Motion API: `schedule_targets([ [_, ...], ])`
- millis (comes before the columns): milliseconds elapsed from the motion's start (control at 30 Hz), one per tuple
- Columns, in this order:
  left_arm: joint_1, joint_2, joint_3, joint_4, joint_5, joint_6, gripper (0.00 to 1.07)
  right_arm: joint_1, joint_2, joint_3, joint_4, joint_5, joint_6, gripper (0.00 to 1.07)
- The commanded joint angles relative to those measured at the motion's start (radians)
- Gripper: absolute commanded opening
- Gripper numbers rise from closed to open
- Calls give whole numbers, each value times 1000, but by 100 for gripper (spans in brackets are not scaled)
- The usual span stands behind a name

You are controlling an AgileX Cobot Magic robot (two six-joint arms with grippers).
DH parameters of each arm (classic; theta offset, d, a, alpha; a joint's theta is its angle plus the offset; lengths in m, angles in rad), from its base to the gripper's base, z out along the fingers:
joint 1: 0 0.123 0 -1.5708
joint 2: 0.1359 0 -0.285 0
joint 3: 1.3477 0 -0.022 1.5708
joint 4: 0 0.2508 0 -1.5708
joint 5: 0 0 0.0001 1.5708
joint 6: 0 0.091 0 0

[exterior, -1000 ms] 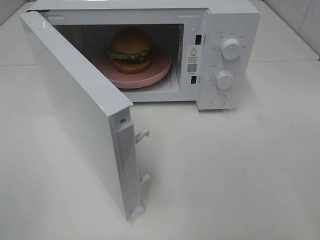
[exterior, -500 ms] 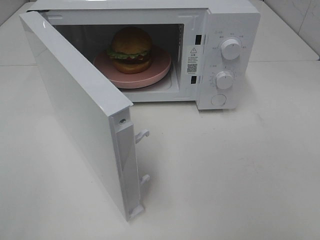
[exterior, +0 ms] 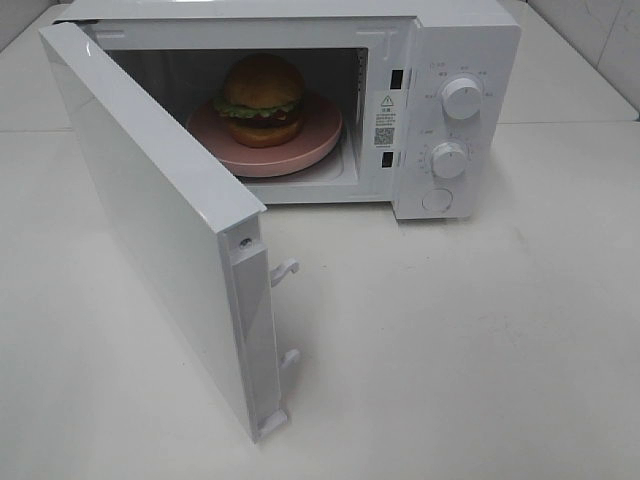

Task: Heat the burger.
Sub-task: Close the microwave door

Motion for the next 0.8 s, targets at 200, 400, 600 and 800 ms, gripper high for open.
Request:
schedule_targets([
  [200, 4, -24, 0, -4, -12, -6, 101, -14, -31, 30, 4, -57, 3, 76],
  [400, 4, -24, 0, -4, -12, -6, 101, -32, -68, 30, 2, -57, 7, 77],
  [600, 4, -24, 0, -4, -12, -6, 101, -38, -67, 30, 3, -57, 7, 82],
  [800, 4, -24, 0, -4, -12, -6, 101, -38, -67, 30, 2, -57, 11, 92],
])
